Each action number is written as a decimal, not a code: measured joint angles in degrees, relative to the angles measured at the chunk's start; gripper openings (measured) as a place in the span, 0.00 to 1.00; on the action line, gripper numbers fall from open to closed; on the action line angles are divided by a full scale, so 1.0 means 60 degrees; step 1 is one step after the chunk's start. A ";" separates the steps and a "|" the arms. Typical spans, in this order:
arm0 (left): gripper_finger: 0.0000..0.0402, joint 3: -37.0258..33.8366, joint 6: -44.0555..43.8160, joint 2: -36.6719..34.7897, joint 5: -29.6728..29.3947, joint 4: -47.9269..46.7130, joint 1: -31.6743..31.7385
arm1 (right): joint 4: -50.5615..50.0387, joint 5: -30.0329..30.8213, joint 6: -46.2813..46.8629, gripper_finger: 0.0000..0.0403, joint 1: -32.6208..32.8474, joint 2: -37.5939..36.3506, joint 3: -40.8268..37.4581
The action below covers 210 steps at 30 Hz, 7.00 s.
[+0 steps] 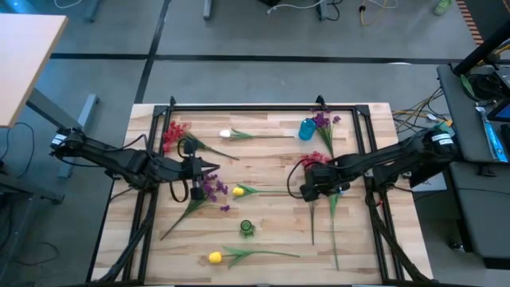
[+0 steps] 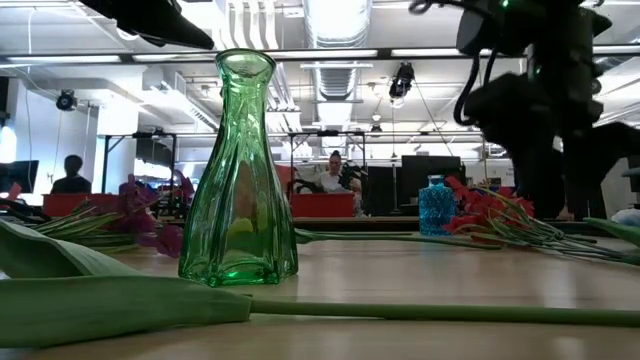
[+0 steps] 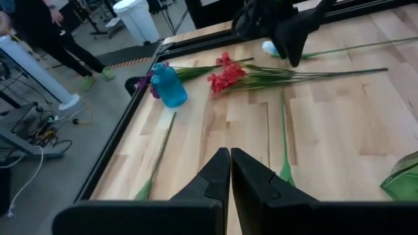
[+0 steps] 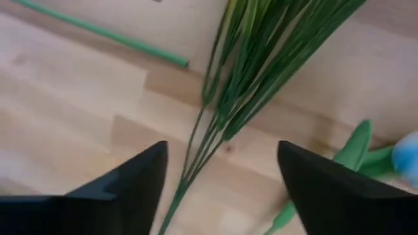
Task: Sort flowers into vase by color
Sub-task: Put the right red flowers into the blue vase, then put the bottom purple flowers into the blue vase
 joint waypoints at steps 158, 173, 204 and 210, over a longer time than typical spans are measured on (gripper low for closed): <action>0.00 -0.0178 -0.3915 0.0998 -0.0142 0.1391 -0.0066 | 0.3882 0.8062 -0.9017 0.82 -0.4518 -0.4401 -0.1090; 0.00 -0.0178 -0.5652 0.1002 -0.0142 0.1388 -0.0066 | 0.1163 0.4463 -0.6813 0.78 -0.4518 -0.4401 -0.0656; 0.00 -0.0168 -1.0694 0.0721 0.2441 -0.4668 -0.0080 | -0.1116 -0.0699 -0.3695 0.78 -0.1789 -0.3670 -0.0365; 0.00 -0.0168 -1.0480 0.0745 0.2351 -0.4621 -0.0080 | -0.1371 -0.0358 -0.3931 0.78 -0.1789 -0.3727 0.0636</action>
